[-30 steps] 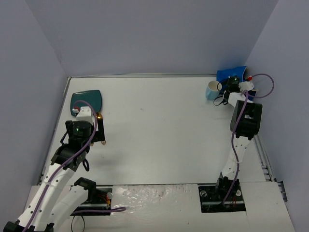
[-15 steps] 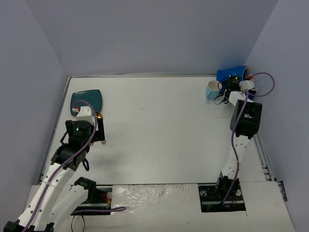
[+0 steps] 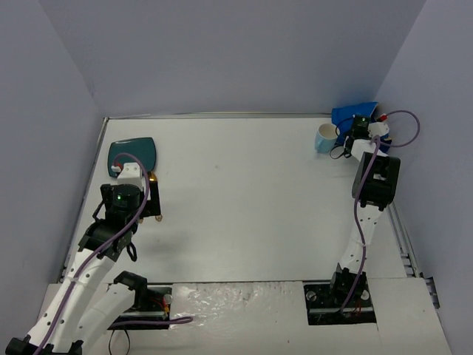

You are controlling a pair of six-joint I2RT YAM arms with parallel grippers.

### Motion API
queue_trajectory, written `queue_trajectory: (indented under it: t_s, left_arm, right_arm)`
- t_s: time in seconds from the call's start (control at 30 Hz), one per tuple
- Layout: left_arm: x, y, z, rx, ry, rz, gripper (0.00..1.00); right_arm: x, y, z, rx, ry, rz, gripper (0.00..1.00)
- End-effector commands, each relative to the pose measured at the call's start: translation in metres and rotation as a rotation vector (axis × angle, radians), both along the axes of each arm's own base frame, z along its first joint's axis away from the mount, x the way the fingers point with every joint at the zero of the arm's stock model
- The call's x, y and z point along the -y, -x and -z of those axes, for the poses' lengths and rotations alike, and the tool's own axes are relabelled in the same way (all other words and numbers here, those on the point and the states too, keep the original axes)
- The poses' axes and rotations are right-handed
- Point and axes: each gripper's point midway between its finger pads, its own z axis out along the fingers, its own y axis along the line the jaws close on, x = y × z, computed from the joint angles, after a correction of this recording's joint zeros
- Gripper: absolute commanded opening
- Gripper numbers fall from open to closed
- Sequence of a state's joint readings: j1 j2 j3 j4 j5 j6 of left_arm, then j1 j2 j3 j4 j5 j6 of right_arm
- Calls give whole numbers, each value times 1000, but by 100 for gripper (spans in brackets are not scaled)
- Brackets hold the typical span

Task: Set the dinner table for one person

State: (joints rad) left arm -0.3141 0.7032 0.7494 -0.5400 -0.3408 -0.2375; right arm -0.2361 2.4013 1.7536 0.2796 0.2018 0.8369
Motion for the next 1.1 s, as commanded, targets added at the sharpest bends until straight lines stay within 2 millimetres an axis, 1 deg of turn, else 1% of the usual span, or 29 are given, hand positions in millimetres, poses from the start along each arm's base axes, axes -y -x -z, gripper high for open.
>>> queue_trajectory:
  t_s: [0.0, 0.03, 0.07, 0.1, 0.17, 0.2, 0.23, 0.27, 0.3, 0.33, 0.37, 0.4, 0.47, 0.5, 0.57, 0.6, 0.63, 0.7, 0.73, 0.8, 0.87, 0.9, 0.93, 1.0, 1.07]
  left_arm:
    - [2, -11, -23, 78, 9, 0, 97]
    - [2, -11, -23, 79, 10, 1, 97]
    - [2, -11, -24, 82, 10, 3, 97]
    - [2, -11, -23, 81, 12, 3, 97]
    - [3, -10, -24, 84, 14, 5, 97]
    - [3, -10, -25, 86, 17, 5, 97]
    - [3, -10, -25, 88, 19, 5, 97]
    - [3, -10, -26, 90, 20, 6, 97]
    - [3, -9, -26, 94, 23, 8, 97]
    - [3, -9, -27, 99, 24, 9, 97]
    - [3, -9, -28, 103, 24, 9, 97]
    - [3, -9, -29, 105, 24, 9, 97]
    - [3, -8, -30, 108, 22, 9, 97]
    - [2, -7, -31, 114, 24, 5, 97]
    - [3, -6, -32, 117, 39, 9, 97]
    - [5, -6, -33, 122, 54, 10, 97]
    - [7, -6, -34, 126, 64, 13, 97]
    - [11, -6, -36, 126, 86, 27, 97]
    - [13, -7, -39, 128, 94, 29, 97]
    - [18, -8, -46, 127, 121, 45, 97]
    - [23, -10, -55, 130, 141, 59, 97]
    - [25, -10, -59, 133, 153, 64, 97]
    - [29, -12, -63, 137, 172, 71, 97]
    - [38, -15, -67, 136, 210, 102, 97]
    - [45, -17, -75, 142, 241, 121, 97]
  right_arm:
    - [16, -9, -70, 113, 77, 21, 0]
    - [17, -5, -81, 120, 92, 27, 0]
    - [18, 1, -80, 102, 107, 35, 0]
    - [19, 6, -85, 100, 120, 42, 0]
    - [19, 23, -99, 92, 150, 48, 0]
    - [19, 32, -107, 85, 166, 55, 0]
    - [21, 42, -122, 94, 182, 72, 0]
    - [21, 54, -129, 87, 194, 86, 0]
    - [20, 69, -121, 49, 198, 93, 0]
    - [20, 82, -135, 55, 210, 111, 0]
    - [20, 95, -145, 54, 219, 125, 0]
    - [19, 108, -146, 38, 225, 129, 0]
    - [15, 141, -150, -1, 237, 138, 0]
    - [11, 155, -148, -29, 237, 131, 0]
    - [0, 186, -153, -53, 237, 100, 0]
    - [-8, 200, -159, -47, 239, 84, 0]
    - [-13, 211, -158, -61, 233, 75, 0]
    - [-28, 230, -174, -26, 221, 56, 0]
    - [-35, 236, -177, -24, 212, 30, 0]
    - [-62, 248, -175, -47, 176, -70, 0]
    - [-94, 250, -184, -32, 160, -182, 0]
    - [-103, 252, -187, -27, 157, -216, 0]
    - [-133, 253, -192, -8, 153, -307, 0]
    - [-173, 255, -200, 24, 131, -420, 0]
    - [-218, 257, -207, 56, 97, -542, 0]
